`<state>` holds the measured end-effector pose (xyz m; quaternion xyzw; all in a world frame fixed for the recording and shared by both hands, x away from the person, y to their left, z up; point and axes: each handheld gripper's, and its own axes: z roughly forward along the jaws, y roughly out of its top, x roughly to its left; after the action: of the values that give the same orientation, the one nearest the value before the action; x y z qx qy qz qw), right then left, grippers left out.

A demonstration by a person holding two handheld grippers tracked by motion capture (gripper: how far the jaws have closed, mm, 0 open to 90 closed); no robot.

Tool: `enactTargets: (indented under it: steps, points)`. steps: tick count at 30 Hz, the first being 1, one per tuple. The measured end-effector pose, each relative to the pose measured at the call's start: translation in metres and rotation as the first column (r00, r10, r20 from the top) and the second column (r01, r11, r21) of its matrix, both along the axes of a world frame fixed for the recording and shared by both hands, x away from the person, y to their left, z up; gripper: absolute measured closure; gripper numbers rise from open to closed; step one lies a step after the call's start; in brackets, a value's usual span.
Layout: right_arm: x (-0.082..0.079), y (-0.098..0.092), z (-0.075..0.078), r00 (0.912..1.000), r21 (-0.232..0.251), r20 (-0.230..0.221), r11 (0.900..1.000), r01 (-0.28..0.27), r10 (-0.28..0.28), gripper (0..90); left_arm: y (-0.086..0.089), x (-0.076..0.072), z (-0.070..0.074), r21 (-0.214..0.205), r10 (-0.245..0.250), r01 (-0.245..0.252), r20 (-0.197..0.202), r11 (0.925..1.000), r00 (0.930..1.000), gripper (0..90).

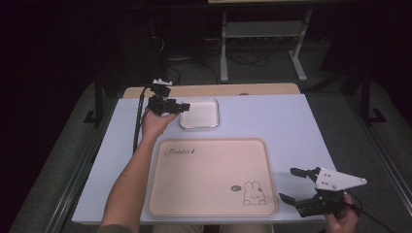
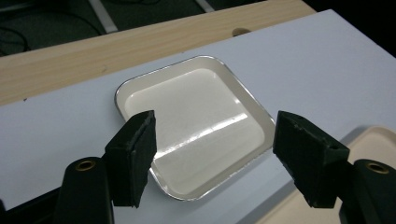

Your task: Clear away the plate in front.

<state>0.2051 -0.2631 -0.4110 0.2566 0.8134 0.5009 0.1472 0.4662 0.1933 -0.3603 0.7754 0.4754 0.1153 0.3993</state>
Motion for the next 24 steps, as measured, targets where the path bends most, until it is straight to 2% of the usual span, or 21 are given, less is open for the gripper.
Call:
enactTargets:
  steps: [1, 4, 6, 10, 12, 13, 17, 18, 19, 20, 22, 24]
  points:
    - [0.0, 0.0, 0.0, 1.0, 0.0, 0.0, 1.0, 0.0, 0.0, 13.1, 0.0, 0.0, 0.0, 0.0, 0.0, 0.0, 0.0, 1.0, 1.0, 30.7]
    - [-0.001, 0.0, 0.0, 1.0, 0.002, 0.002, 1.0, -0.002, 0.002, 13.1, 0.001, 0.009, -0.012, 0.003, 0.033, -0.032, -0.049, 0.9995, 0.9983, 31.0]
    - [-0.001, 0.0, 0.0, 1.0, 0.0, 0.002, 1.0, -0.005, 0.005, 13.1, 0.001, 0.013, -0.018, 0.022, 0.051, -0.05, -0.057, 0.9985, 0.9971, 31.0]
    - [-0.002, 0.0, 0.001, 1.0, -0.005, 0.005, 1.0, -0.008, 0.008, 13.1, 0.005, 0.018, -0.025, 0.032, 0.084, -0.082, -0.075, 0.9961, 0.9937, 33.2]
    - [-0.002, 0.0, 0.002, 0.9999, -0.005, 0.009, 0.9999, -0.01, 0.01, 13.1, 0.008, 0.022, -0.031, 0.019, 0.114, -0.113, -0.095, 0.9934, 0.9889, 33.3]
    - [-0.002, 0.0, 0.002, 0.9999, -0.005, 0.009, 0.9999, -0.01, 0.01, 13.1, 0.008, 0.022, -0.031, 0.019, 0.114, -0.113, -0.095, 0.9934, 0.9889, 33.9]
    - [-0.003, 0.001, 0.002, 0.9998, -0.01, 0.009, 0.9998, -0.016, 0.016, 13.1, 0.007, 0.025, -0.041, 0.045, 0.128, -0.123, -0.131, 0.9914, 0.9831, 34.9]
    - [-0.003, 0.002, 0.002, 0.9998, -0.01, 0.01, 0.9998, -0.018, 0.018, 13.2, 0.005, 0.025, -0.047, 0.061, 0.136, -0.128, -0.146, 0.9899, 0.9799, 38.0]
    - [-0.003, 0.002, 0.002, 0.9998, -0.01, 0.011, 0.9998, -0.018, 0.019, 13.1, 0.003, 0.024, -0.051, 0.086, 0.15, -0.139, -0.144, 0.9866, 0.9781, 40.2]
    - [-0.003, 0.002, 0.002, 0.9998, -0.009, 0.011, 0.9998, -0.017, 0.017, 13.1, 0.003, 0.024, -0.054, 0.095, 0.165, -0.152, -0.145, 0.9838, 0.9756, 40.5]
    - [-0.003, 0.001, 0.002, 0.9997, -0.009, 0.012, 0.9997, -0.022, 0.023, 13.1, 0.004, 0.024, -0.059, 0.081, 0.167, -0.156, -0.155, 0.9844, 0.9736, 42.6]
    - [-0.004, 0.001, 0.002, 0.9996, -0.01, 0.012, 0.9997, -0.024, 0.024, 13.1, 0.004, 0.024, -0.06, 0.091, 0.168, -0.155, -0.16, 0.9837, 0.9728, 42.8]
